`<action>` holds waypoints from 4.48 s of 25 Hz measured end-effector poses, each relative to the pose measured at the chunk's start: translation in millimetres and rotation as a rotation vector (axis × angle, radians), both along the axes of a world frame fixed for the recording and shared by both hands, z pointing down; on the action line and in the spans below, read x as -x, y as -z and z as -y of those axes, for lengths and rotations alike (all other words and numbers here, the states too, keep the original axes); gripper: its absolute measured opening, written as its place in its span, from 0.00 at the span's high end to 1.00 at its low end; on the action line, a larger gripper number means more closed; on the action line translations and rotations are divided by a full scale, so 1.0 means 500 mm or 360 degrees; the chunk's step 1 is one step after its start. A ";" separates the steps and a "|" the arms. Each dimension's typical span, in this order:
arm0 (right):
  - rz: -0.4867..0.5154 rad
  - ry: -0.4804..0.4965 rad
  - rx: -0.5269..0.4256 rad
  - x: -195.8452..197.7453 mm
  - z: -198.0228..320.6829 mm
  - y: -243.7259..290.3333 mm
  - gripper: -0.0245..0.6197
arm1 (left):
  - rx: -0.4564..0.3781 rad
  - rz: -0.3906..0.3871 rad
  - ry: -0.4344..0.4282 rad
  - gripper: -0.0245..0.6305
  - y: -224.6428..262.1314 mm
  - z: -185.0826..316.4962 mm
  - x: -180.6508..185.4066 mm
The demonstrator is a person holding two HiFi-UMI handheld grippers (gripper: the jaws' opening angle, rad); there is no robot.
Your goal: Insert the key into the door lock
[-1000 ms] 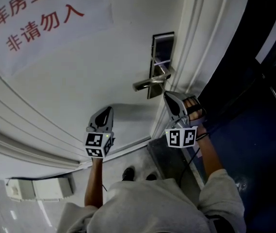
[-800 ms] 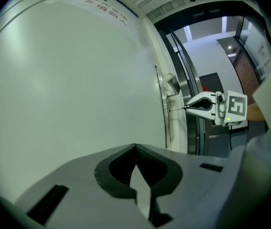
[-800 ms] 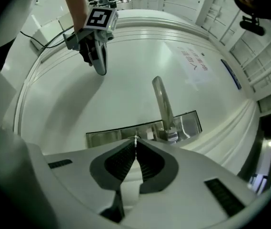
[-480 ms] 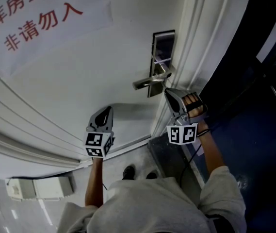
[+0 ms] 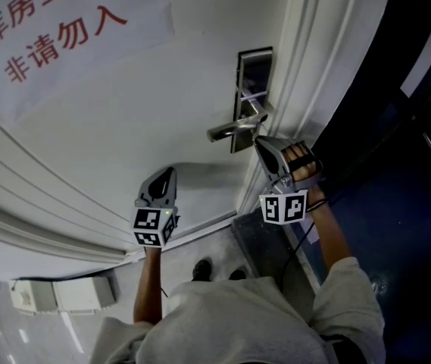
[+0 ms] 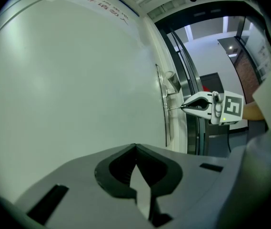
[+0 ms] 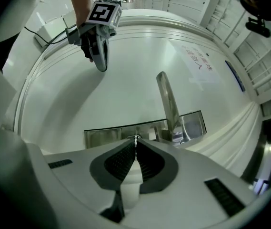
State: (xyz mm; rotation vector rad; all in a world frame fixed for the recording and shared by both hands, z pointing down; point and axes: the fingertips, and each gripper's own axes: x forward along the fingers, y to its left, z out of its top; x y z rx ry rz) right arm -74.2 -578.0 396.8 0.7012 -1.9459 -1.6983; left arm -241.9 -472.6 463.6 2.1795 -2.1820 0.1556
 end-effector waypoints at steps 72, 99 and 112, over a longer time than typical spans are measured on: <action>0.0011 -0.0239 0.0047 -0.096 -0.018 -0.020 0.92 | -0.0021 -0.0012 -0.0244 0.94 -0.002 0.041 -0.099; 0.1462 -0.0844 0.1083 -0.470 -0.030 -0.079 0.93 | -0.0006 -0.0024 -0.0650 0.94 -0.008 0.159 -0.280; 0.1677 -0.1053 0.1096 -0.570 -0.090 -0.136 0.93 | 0.0007 -0.0051 -0.0791 0.94 -0.019 0.196 -0.355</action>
